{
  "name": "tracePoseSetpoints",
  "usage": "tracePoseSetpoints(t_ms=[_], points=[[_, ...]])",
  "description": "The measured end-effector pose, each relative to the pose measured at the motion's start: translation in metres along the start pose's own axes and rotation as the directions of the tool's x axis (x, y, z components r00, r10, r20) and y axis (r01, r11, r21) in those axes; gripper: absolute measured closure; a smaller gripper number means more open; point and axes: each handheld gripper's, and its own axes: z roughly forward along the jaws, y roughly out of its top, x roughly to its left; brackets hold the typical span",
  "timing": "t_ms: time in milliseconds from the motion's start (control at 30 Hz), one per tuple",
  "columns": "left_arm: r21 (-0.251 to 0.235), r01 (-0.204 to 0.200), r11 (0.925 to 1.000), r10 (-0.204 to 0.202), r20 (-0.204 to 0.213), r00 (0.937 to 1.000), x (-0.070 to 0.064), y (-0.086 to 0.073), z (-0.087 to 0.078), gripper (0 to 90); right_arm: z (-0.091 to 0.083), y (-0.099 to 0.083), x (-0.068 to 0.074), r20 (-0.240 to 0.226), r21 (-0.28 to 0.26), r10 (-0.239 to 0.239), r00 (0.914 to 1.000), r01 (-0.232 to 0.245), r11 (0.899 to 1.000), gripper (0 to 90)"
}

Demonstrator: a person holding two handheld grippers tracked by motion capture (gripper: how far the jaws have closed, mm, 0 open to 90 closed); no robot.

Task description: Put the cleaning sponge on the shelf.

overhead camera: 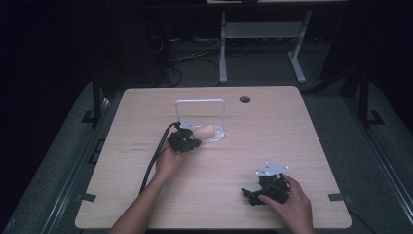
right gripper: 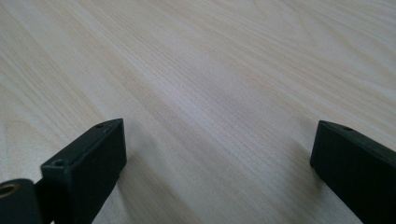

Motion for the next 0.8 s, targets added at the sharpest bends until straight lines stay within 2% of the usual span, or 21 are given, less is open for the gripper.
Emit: tracePoseSetpoints(t_ms=[533, 800], points=[[-0.016, 0.043, 0.999, -0.043, -0.049, 0.9978, 0.017, -0.006, -0.004, 90.0, 0.0, 0.0, 0.0, 0.0, 0.0, 0.0, 1.0, 0.0, 1.0, 3.2], [-0.024, 0.048, 0.9986, -0.05, -0.065, 0.9966, 0.022, -0.007, -0.004, 90.0, 0.0, 0.0, 0.0, 0.0, 0.0, 0.0, 1.0, 0.0, 1.0, 3.2]])
